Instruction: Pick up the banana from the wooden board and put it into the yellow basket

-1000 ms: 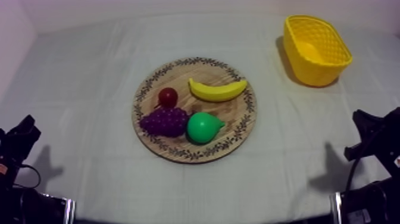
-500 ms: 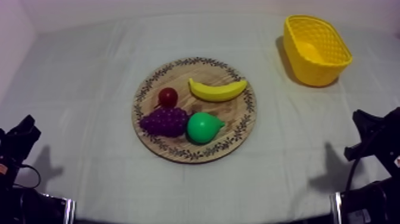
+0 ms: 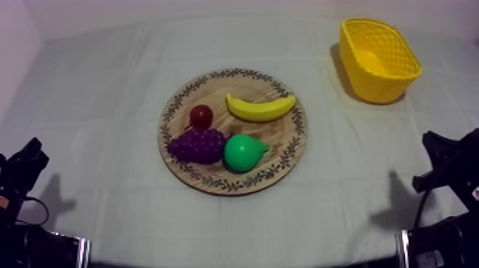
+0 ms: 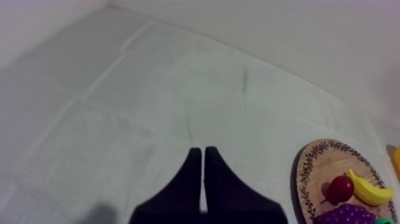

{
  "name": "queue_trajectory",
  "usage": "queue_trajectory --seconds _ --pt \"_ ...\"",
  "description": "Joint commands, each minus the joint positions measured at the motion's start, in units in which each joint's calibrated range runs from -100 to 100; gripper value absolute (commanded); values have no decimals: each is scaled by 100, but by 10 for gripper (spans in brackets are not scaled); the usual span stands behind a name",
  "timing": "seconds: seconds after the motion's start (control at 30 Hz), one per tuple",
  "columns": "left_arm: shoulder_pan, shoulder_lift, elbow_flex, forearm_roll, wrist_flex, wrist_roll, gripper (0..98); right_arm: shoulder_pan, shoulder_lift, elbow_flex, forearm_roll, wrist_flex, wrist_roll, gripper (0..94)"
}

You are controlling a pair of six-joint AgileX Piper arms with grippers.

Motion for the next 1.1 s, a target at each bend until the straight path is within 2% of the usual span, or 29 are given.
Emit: queue_trajectory --seconds 0.0,0.43,0.83,1.07 --pt "2 -5 -1 3 0 2 1 2 -4 -2 -1 2 101 4" --pt "2 -5 -1 3 0 2 1 4 282 -180 103 59 22 4" --pt "2 -5 -1 3 0 2 1 -159 1973 -2065 323 404 -108 4" --pt "2 -5 -1 3 0 2 1 -278 2897 -3069 318 829 -32 4"
